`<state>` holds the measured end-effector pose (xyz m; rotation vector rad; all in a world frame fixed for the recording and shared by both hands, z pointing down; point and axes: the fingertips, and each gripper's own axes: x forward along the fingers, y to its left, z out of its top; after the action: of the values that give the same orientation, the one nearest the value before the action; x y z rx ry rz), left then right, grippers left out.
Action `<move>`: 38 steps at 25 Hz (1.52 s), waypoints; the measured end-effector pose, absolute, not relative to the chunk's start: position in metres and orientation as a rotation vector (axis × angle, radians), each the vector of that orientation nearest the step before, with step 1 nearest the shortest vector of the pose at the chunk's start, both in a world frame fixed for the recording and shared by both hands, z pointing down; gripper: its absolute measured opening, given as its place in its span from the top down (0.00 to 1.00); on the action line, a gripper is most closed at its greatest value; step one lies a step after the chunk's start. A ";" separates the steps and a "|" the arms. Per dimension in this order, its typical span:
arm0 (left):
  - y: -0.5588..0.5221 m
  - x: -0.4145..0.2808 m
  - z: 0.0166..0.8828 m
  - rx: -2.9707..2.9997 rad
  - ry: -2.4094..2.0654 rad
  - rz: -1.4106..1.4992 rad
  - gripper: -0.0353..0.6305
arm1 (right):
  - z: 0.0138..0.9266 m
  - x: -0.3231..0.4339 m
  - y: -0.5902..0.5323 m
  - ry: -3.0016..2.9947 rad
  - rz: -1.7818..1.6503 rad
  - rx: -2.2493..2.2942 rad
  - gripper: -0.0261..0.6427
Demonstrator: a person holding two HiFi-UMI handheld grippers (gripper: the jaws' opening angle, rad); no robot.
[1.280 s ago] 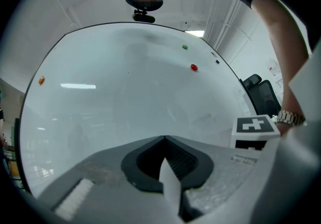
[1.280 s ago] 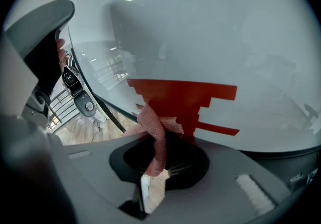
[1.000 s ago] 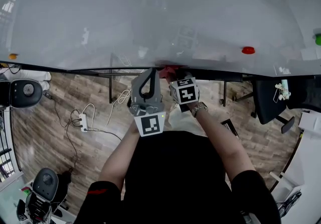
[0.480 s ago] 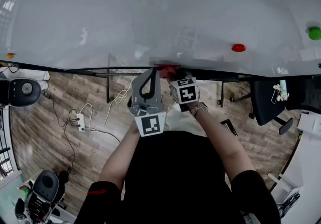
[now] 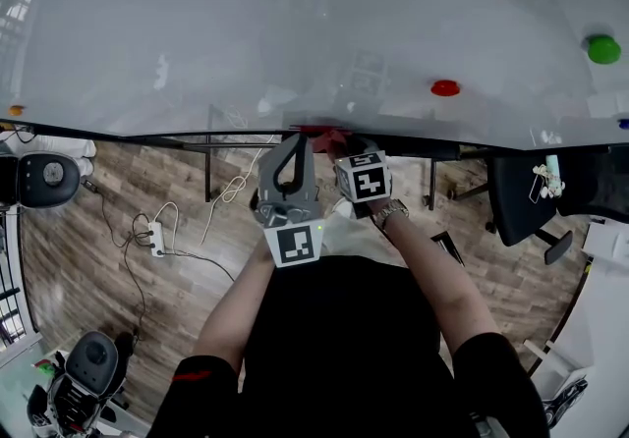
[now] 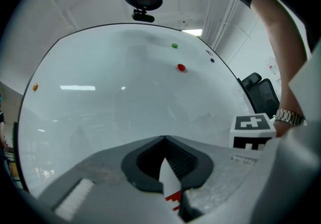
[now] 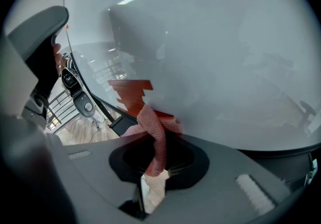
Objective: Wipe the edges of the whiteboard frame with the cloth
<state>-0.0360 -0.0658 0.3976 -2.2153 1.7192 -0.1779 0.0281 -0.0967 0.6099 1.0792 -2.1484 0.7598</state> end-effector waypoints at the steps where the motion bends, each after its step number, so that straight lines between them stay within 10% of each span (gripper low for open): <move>1: -0.065 -0.034 0.398 -2.216 1.721 -0.178 0.95 | 0.610 0.030 -0.096 -2.148 0.757 1.076 0.88; 38: -0.064 0.006 0.403 -2.181 1.766 -0.173 0.95 | 0.614 0.075 -0.102 -2.167 0.755 1.051 0.88</move>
<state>0.0065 -0.0640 0.4027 -2.1812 1.7663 -0.1729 0.0746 -0.1020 0.6139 1.0507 -2.1674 0.7551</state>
